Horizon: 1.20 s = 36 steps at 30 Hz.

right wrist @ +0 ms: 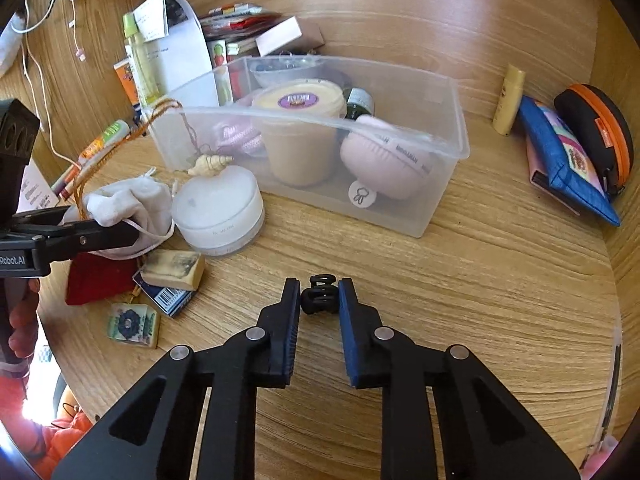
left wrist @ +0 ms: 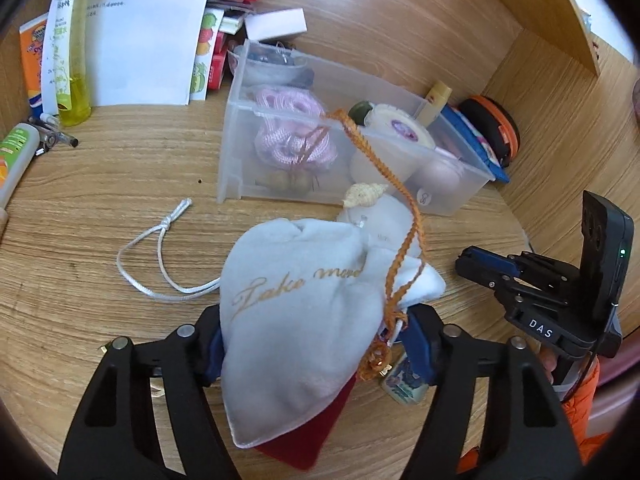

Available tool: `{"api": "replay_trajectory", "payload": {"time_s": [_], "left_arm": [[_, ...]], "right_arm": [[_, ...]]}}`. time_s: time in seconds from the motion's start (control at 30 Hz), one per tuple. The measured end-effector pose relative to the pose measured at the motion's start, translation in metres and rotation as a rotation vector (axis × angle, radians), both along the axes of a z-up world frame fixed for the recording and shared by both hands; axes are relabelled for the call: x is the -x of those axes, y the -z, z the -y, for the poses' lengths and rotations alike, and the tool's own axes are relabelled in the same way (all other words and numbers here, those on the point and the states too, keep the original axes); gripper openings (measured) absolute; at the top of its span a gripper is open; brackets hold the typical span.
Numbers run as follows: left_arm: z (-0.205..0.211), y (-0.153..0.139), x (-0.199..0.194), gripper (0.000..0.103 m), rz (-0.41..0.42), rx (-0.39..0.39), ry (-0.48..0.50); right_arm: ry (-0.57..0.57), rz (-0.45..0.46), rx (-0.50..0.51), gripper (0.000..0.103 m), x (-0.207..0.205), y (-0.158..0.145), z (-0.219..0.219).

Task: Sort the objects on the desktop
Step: 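Carry the white pouch and black clip over the clear box with both tools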

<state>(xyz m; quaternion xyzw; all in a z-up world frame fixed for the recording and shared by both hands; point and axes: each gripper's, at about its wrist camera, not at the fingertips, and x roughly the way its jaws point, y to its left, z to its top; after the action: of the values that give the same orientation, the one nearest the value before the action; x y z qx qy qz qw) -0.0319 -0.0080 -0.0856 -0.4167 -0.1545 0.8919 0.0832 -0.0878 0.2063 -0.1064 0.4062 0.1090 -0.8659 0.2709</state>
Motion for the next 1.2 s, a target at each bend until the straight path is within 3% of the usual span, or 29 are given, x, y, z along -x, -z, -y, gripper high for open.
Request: {"api": "replay_trajectory", "payload": {"time_s": [0.47,0.73,1.2], "left_arm": [[0.019,-0.045,-0.015,0.068,-0.128,-0.002,-0.027],[0.024,-0.065,0.004,0.068,-0.170,0.012,-0.029],[0.035,-0.074,0.061,0.068,-0.113,-0.053,-0.001]], "right_arm": [[-0.015,-0.090,0.048,0.017,-0.016,-0.036,-0.004],[-0.003,-0.143,0.085,0.017,-0.008,-0.058,-0.006],[0.007,-0.187,0.132,0.017,0.022,-0.082,-0.003]]}}
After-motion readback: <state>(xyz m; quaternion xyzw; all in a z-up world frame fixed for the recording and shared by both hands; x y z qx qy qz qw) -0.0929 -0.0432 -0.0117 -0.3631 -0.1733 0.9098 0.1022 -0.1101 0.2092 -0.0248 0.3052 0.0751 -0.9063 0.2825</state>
